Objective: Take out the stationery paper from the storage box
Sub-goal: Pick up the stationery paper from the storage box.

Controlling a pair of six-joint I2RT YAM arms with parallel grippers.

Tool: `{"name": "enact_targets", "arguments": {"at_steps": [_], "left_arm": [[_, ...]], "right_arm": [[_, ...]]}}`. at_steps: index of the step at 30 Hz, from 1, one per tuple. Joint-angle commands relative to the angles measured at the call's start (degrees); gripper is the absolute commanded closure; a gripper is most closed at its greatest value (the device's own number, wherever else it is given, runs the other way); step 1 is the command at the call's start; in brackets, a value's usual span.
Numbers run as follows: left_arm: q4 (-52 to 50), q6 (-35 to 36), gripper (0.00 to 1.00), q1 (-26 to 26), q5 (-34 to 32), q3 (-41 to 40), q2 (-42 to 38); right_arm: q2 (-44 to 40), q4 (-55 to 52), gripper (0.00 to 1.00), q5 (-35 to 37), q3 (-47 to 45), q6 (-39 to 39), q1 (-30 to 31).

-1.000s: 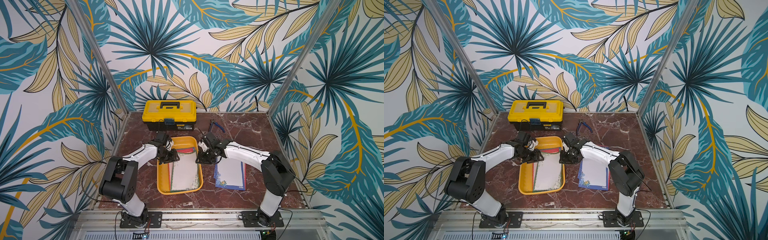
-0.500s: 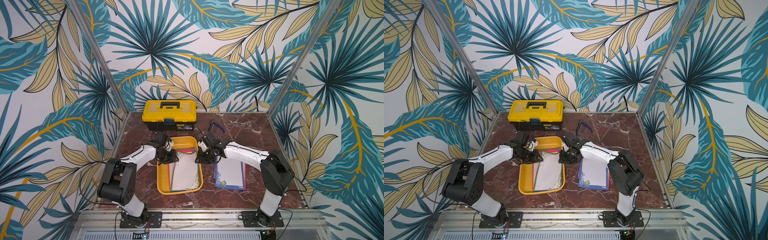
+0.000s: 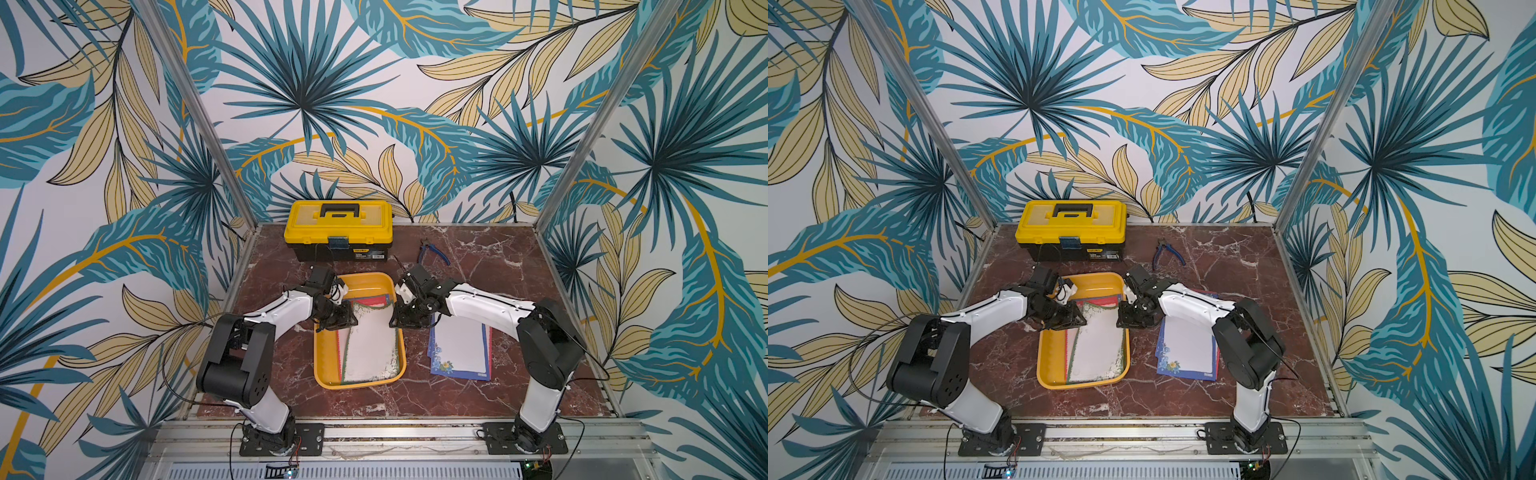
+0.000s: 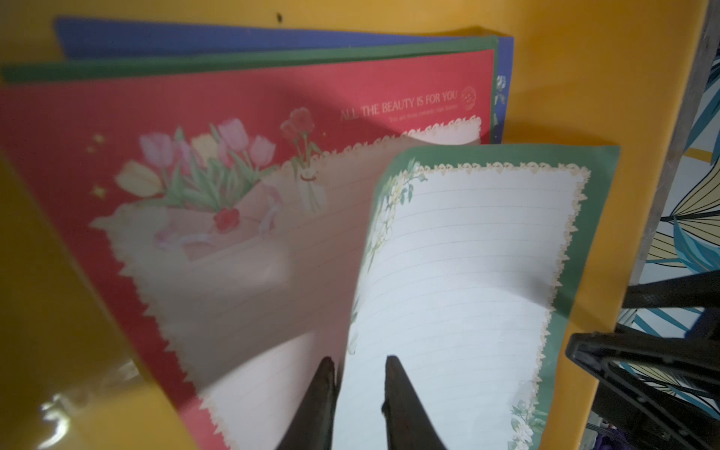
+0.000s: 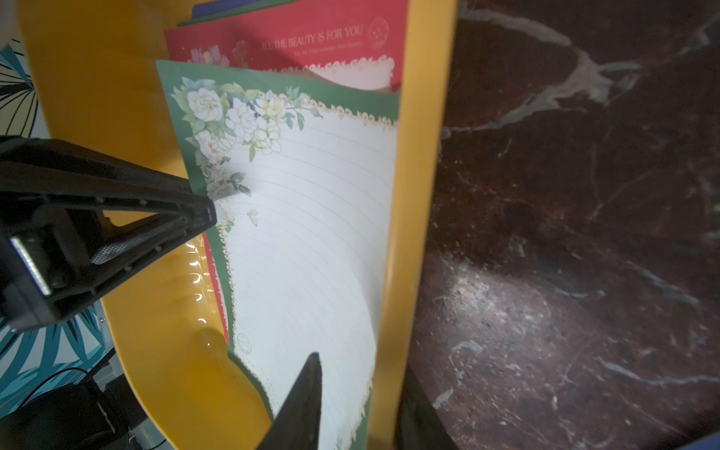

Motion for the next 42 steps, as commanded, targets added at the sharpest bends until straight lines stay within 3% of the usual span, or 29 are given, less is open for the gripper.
{"name": "enact_targets", "arguments": {"at_steps": [1,5,14,21,28,31,36,42], "left_arm": [[0.55,1.54,0.87,0.35,-0.73,-0.11,-0.37],[0.53,1.66,1.00,0.39,-1.10,-0.51,-1.50],[0.41,2.43,1.00,0.37,-1.61,-1.30,-10.21],[0.45,5.68,1.00,-0.15,4.06,0.03,-24.00],[0.41,10.77,1.00,-1.90,10.25,4.52,-38.04],[0.54,12.85,1.00,-2.64,14.39,7.27,-43.17],[0.50,12.69,1.00,-3.17,16.96,11.79,-47.54],[0.50,11.40,1.00,-3.27,21.70,15.01,-48.72]], "right_arm": [[-0.03,-0.22,0.69,0.01,1.09,-0.27,0.21],[-0.77,-1.84,0.69,1.21,2.11,-1.15,0.19],[-5.26,-5.57,0.67,6.10,3.94,-4.22,0.15],[-14.34,-3.30,0.51,11.32,3.32,-9.57,0.21],[-28.12,9.02,0.36,12.94,-3.60,-16.20,0.18],[-33.77,14.61,0.25,12.62,-7.47,-18.80,0.16],[-41.05,22.99,0.14,8.67,-12.84,-23.30,0.15],[-45.05,26.98,0.13,3.40,-15.19,-27.01,0.09]]}}
